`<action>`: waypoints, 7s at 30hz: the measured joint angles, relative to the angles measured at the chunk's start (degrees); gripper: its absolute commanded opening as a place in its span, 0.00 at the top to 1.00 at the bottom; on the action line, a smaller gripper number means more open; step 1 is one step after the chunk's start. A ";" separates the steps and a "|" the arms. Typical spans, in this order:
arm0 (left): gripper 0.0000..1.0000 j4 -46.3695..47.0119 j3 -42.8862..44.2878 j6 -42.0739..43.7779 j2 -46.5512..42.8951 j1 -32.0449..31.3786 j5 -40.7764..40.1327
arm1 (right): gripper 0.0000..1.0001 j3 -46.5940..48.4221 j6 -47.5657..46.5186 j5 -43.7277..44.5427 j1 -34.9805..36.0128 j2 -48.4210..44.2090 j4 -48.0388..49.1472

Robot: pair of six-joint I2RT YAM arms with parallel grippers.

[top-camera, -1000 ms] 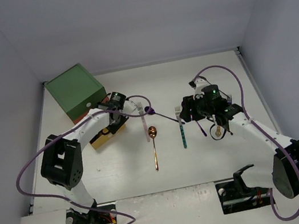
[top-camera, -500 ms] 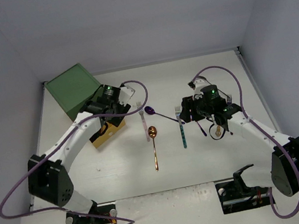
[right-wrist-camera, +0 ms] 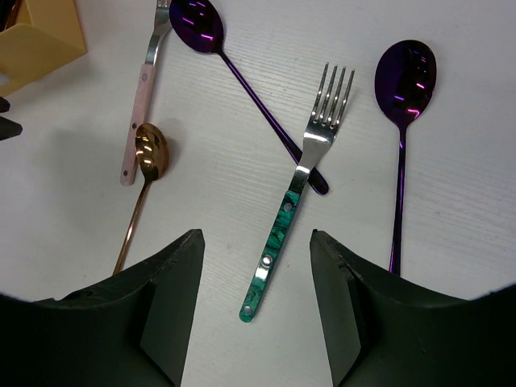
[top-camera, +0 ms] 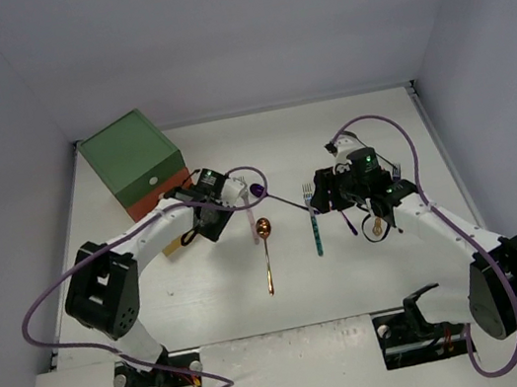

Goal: Sort the eating utensils into containers

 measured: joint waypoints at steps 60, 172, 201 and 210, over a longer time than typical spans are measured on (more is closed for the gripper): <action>0.48 6.84 11.75 11.06 1.44 -2.64 -30.16 | 0.46 -0.33 -0.02 -0.61 0.00 0.00 0.02; 0.61 14.79 2.83 -55.52 5.14 6.32 -53.01 | 0.46 -6.62 4.13 -5.90 0.00 -6.45 4.30; 0.76 16.95 1.57 -53.03 4.88 7.61 -50.55 | 0.46 -6.87 4.13 -6.21 0.00 -6.34 4.86; 0.88 16.89 1.49 -54.22 4.43 7.67 -49.90 | 0.46 -6.96 4.13 -6.32 0.00 -6.31 5.20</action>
